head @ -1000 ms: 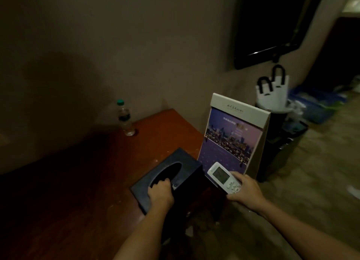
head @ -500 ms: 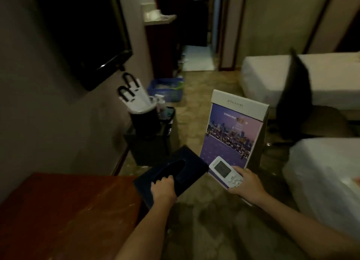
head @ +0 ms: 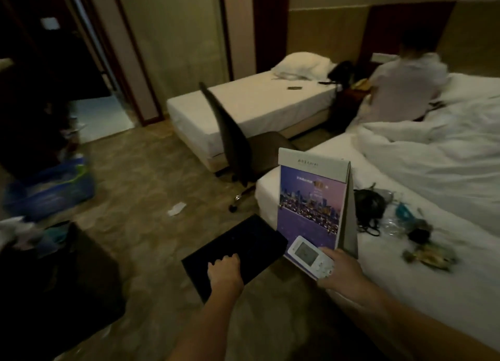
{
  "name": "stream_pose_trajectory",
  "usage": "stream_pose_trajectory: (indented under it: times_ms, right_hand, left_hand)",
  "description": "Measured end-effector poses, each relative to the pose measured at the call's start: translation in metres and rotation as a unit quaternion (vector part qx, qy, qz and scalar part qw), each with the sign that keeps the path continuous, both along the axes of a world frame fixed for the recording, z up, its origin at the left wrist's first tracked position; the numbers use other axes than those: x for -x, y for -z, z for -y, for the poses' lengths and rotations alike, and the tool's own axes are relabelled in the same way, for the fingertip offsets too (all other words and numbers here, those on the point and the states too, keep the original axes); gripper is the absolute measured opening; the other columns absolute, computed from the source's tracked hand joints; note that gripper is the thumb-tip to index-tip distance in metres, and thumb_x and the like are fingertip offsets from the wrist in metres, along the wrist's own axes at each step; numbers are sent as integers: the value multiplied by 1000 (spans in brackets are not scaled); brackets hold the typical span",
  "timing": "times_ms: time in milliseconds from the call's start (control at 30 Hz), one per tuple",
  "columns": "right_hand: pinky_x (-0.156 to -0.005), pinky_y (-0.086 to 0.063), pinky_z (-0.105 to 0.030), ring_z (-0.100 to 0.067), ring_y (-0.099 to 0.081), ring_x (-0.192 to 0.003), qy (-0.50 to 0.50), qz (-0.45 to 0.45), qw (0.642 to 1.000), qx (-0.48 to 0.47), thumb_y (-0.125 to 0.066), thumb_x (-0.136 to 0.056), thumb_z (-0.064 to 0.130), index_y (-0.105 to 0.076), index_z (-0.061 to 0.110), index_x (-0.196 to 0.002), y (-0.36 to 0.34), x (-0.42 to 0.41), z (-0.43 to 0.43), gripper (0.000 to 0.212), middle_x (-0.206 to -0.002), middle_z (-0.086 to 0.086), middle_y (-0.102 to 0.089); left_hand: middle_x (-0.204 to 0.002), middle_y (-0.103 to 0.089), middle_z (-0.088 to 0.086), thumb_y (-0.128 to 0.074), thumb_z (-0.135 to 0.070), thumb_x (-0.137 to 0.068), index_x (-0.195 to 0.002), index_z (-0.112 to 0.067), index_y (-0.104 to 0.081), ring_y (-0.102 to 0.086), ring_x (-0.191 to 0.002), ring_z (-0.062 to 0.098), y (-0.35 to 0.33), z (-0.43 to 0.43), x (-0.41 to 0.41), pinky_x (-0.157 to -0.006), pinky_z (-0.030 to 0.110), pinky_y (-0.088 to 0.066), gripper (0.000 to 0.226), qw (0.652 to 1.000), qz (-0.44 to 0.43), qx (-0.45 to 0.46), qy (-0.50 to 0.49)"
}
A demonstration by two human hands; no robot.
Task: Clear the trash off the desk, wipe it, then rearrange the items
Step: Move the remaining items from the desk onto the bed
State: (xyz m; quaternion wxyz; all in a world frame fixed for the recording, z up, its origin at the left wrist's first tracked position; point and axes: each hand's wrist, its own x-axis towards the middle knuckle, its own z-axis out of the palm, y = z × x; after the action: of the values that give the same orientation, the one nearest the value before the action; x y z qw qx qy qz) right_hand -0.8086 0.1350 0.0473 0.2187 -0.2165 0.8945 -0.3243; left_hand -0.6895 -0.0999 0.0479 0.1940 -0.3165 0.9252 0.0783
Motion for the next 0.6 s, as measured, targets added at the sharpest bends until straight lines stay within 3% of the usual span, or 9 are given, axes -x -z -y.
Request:
stream_pose_trajectory:
  times_ms: [133, 233, 433, 600]
  right_hand:
    - [-76, -40, -18, -8, -54, -99, 49, -8, 999, 12, -83, -64, 19, -55, 30, -119, 0, 48, -53, 62, -104, 11, -52]
    - [-66, -36, -11, -8, -55, -94, 92, -8, 996, 2, -83, -62, 22, -58, 26, -121, 8, 87, -95, 64, -101, 9, -54]
    - [-72, -40, -22, -13, -50, -91, 188, 5, 982, -33, -81, -63, 23, -53, 22, -130, 21, 155, -143, 72, -109, 0, -52]
    - [-60, -54, -21, -12, -55, -86, 284, 56, 957, -19, -82, -61, 19, -52, 26, -129, 42, 215, -174, 75, -108, 3, -49]
  left_hand:
    - [-128, -53, 7, -59, -19, -89, -140, -19, -36, -49, -121, 28, 7, -44, 78, -110, 45, -30, 57, 998, -6, 0, 65]
    - [-124, -56, 5, -59, -19, -88, -136, -20, -40, -52, -117, 27, 12, -77, 141, -107, 42, -32, 52, 993, -4, -3, 122]
    - [-122, -56, 5, -61, -20, -88, -131, -19, -43, -53, -117, 28, 27, -111, 257, -110, 46, -30, 47, 973, 18, 13, 228]
    - [-125, -55, 6, -60, -25, -89, -132, -20, -43, -51, -120, 29, 54, -133, 372, -111, 48, -28, 46, 954, 13, -5, 299]
